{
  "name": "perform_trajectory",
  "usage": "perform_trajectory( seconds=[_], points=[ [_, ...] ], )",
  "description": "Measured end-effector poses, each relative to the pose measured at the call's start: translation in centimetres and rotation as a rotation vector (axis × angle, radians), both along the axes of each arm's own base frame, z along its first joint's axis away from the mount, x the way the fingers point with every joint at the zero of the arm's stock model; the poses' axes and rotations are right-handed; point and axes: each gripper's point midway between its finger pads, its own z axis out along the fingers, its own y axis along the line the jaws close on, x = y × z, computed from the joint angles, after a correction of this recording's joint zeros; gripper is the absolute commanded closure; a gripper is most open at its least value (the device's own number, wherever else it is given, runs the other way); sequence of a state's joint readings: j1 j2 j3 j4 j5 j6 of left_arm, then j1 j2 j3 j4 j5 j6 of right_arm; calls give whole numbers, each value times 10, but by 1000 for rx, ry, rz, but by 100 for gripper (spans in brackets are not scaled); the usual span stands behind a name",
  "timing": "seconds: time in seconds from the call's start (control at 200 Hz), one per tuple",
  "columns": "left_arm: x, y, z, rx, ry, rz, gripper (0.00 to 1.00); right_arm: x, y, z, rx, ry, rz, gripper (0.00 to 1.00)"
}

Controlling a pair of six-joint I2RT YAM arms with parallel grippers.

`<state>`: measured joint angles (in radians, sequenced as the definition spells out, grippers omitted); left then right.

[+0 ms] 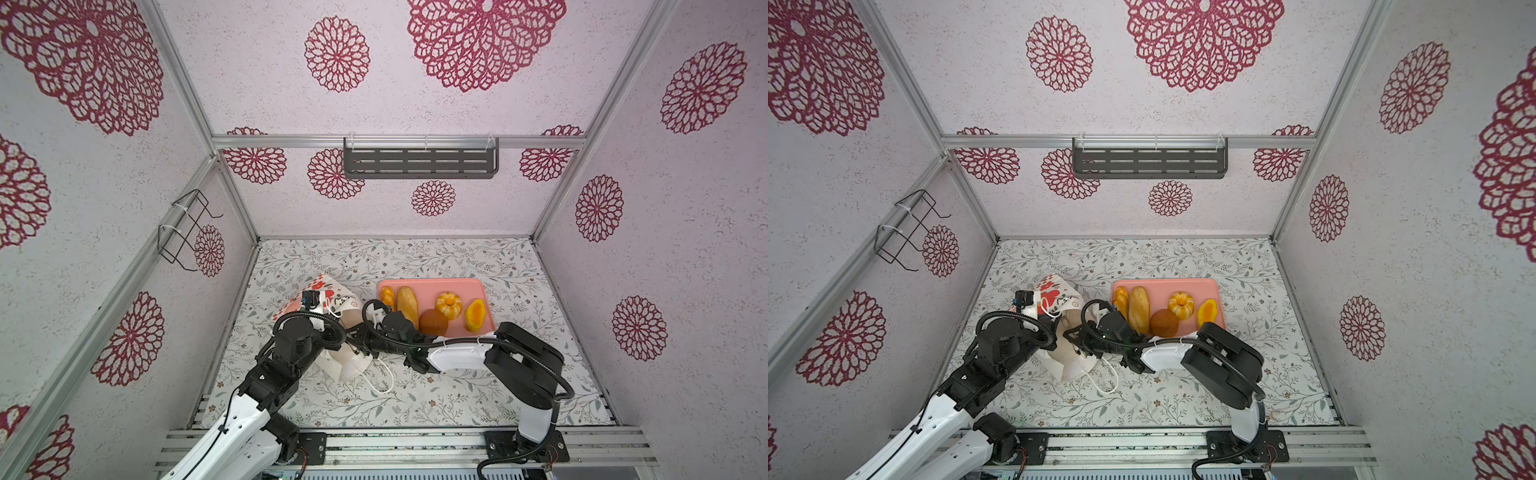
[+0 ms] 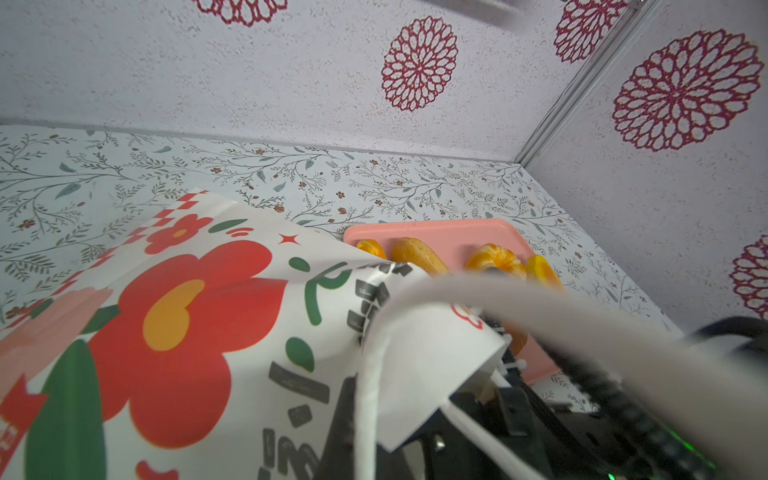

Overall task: Take the fake bread out of the paper bag
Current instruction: 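Pull the yellow bundt bread out of the bag with the right gripper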

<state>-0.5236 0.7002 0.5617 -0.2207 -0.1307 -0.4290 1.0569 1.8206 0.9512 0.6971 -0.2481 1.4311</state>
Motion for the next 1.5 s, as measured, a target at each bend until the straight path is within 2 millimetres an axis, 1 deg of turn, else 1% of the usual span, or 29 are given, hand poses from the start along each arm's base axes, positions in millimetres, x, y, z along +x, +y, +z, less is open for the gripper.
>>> perform_trajectory(
  seconds=[0.17, 0.28, 0.34, 0.415, 0.555, 0.63, 0.731, 0.831, 0.991, 1.071, 1.136, 1.246, 1.381, 1.441, 1.496],
  points=[
    [3, 10, 5, -25, -15, 70, 100, -38, -27, 22, -72, -61, 61, 100],
    [4, 22, 11, -38, -35, 141, 100, -57, -40, 36, -120, -117, 97, 100],
    [4, 28, 13, -39, -41, 173, 100, -66, -47, 40, -136, -137, 114, 100],
    [5, 34, 13, -39, -44, 206, 100, -76, -57, 37, -165, -149, 130, 100],
    [6, 40, 12, -42, -41, 243, 100, -93, -72, 17, -268, -149, 164, 100],
    [6, 40, 11, -45, -38, 249, 100, -103, -76, 12, -309, -165, 186, 100],
    [6, 40, 9, -45, -28, 256, 100, -116, -85, 17, -351, -203, 220, 100],
    [7, 43, 5, -38, -15, 276, 100, -125, -96, 35, -372, -242, 239, 100],
    [8, 48, -1, -29, 3, 312, 100, -128, -120, 67, -392, -304, 239, 100],
    [8, 51, -2, -27, 7, 327, 100, -130, -132, 80, -399, -329, 243, 100],
    [8, 53, -3, -25, 9, 339, 100, -133, -146, 89, -411, -346, 245, 100],
    [8, 55, -4, -24, 11, 351, 100, -133, -176, 101, -462, -369, 217, 100],
    [9, 54, -7, -18, 21, 352, 100, -121, -215, 121, -538, -404, 132, 100],
    [9, 53, -8, -19, 25, 346, 100, -111, -231, 130, -578, -416, 86, 100],
    [9, 51, -9, -21, 29, 337, 100, -96, -246, 136, -626, -426, 36, 100]
  ],
)
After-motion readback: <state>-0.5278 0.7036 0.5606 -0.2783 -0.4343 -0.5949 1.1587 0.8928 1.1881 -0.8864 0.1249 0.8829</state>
